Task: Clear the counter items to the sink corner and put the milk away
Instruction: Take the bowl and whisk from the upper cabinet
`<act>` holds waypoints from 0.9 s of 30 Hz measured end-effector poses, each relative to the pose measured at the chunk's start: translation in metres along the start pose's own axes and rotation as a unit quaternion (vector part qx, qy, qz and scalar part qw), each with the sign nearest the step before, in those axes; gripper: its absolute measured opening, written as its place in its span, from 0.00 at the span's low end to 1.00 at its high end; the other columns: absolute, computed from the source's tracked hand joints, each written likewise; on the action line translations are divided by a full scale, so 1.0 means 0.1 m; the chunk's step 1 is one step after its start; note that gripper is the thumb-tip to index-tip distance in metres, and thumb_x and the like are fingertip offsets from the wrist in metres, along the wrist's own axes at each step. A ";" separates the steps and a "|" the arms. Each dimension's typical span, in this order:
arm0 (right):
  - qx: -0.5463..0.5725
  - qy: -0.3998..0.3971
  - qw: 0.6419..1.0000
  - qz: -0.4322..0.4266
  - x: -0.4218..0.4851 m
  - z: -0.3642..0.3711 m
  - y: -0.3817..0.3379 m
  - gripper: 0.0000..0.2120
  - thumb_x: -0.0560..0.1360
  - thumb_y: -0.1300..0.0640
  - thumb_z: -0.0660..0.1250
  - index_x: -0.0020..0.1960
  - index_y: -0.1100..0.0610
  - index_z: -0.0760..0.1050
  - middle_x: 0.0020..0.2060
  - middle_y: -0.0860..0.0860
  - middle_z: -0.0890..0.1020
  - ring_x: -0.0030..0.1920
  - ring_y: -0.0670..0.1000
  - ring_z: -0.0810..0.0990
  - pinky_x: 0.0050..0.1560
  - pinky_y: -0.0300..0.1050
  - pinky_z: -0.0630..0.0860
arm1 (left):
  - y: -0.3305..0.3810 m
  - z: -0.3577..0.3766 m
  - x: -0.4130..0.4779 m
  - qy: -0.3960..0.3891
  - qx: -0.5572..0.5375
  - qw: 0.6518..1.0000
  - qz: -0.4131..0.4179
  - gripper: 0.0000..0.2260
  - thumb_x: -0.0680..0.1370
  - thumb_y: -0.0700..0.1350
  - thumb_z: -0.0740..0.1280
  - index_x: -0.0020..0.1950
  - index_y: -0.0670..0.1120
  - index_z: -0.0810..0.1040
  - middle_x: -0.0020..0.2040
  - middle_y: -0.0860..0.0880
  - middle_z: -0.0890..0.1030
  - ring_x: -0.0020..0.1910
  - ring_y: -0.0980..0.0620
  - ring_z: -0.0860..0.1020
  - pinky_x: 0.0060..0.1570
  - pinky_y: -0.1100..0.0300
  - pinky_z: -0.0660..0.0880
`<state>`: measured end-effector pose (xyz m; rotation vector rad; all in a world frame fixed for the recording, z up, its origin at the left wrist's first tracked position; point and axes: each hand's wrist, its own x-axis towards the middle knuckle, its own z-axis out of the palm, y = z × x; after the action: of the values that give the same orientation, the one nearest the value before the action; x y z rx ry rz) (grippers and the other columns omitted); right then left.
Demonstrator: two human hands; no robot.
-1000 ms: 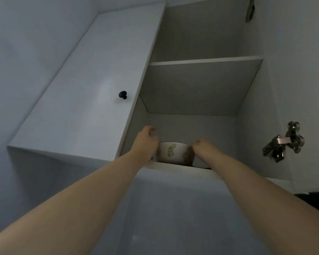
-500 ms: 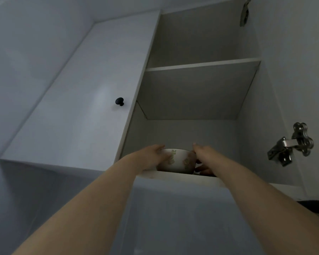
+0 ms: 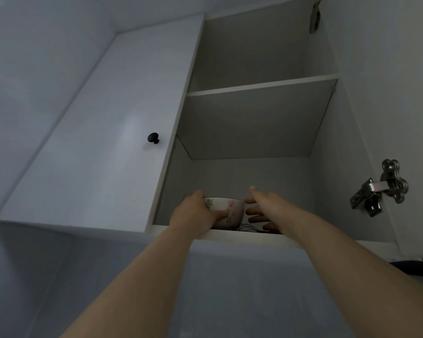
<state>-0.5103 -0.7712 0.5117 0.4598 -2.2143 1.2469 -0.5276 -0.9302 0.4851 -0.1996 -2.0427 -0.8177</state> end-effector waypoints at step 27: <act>-0.381 -0.058 0.922 -0.029 -0.30 -0.43 0.09 0.25 0.68 0.31 0.64 0.27 0.51 0.66 0.24 0.45 0.69 0.28 0.46 0.68 0.29 0.38 0.62 | 0.06 -0.03 -0.20 0.139 0.034 0.988 -0.056 0.20 0.75 0.50 0.67 0.61 0.42 0.66 0.64 0.41 0.65 0.56 0.39 0.74 0.45 0.54 0.68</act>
<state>-0.4788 -0.7290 0.5049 0.2775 -2.5347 0.2567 -0.5111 -0.9244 0.4727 0.0661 -1.8273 -0.7952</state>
